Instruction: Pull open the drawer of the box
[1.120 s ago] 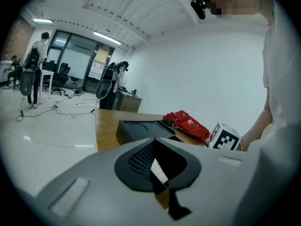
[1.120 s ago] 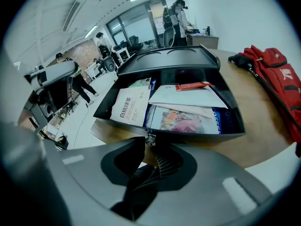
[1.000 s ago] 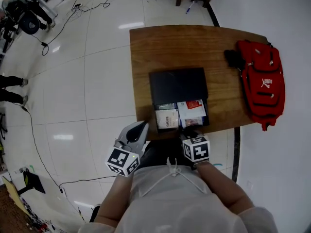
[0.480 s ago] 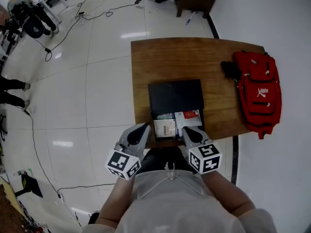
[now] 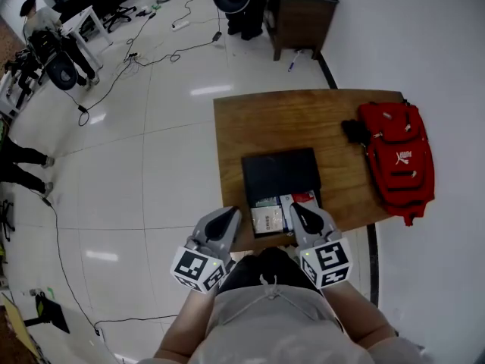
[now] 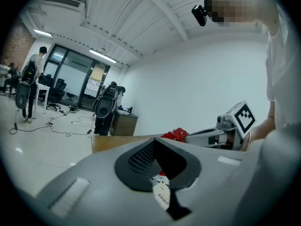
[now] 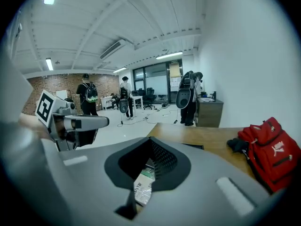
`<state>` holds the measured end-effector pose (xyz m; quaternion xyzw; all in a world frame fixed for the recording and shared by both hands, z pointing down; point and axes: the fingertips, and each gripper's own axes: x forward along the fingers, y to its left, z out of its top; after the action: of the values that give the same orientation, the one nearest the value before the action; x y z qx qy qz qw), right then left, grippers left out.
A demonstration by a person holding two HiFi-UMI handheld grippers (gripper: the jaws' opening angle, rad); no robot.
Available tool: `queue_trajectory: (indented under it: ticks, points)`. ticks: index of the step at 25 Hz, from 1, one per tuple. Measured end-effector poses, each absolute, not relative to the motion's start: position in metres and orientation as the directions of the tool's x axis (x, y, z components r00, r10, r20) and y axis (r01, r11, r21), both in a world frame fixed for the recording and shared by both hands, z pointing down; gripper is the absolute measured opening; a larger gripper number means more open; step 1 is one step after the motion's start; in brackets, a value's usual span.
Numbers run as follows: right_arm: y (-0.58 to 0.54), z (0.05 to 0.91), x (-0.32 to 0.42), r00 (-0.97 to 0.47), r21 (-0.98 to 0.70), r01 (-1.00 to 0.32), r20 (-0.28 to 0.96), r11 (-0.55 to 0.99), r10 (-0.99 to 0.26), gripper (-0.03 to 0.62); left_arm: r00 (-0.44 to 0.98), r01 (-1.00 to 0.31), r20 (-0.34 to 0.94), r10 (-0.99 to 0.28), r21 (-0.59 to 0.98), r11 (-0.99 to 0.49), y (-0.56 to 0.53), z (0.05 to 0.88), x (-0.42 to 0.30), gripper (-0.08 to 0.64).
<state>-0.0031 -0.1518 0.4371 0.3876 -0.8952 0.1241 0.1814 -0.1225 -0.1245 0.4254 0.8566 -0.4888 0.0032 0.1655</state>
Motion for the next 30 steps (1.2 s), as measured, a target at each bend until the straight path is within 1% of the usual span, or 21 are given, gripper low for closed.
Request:
queue_trajectory:
  ticks: [4,8,14,19,22,30]
  points:
    - [-0.138,0.428,0.000,-0.649,-0.078,-0.735,0.373,0.674,-0.664,0.006,0.530,-0.835,0.177,-0.829,0.282,-0.473,-0.112,0.432,-0.118,0.006]
    - [-0.114,0.422,0.012,-0.679,-0.096,-0.713,0.344,0.695,-0.649,0.006,0.520,-0.840,0.159,-0.839,0.277,-0.467,-0.089,0.425,-0.102,0.006]
    - [-0.069,0.415,0.042,-0.710,-0.072,-0.681,0.311,0.729,-0.632,0.006,0.470,-0.871,0.131,-0.873,0.227,-0.435,-0.048,0.411,-0.077,0.006]
    - [-0.025,0.413,0.077,-0.704,-0.056,-0.687,0.297,0.725,-0.645,0.006,0.466,-0.863,0.127,-0.875,0.283,-0.419,0.004,0.419,-0.033,0.006]
    - [0.000,0.414,0.092,-0.713,-0.051,-0.677,0.294,0.734,-0.637,0.006,0.468,-0.866,0.136,-0.873,0.269,-0.422,0.032,0.423,-0.009,0.006]
    - [0.047,0.406,0.115,-0.729,-0.022,-0.664,0.239,0.747,-0.641,0.005,0.449,-0.871,0.110,-0.886,0.273,-0.408,0.079,0.414,0.016,0.006]
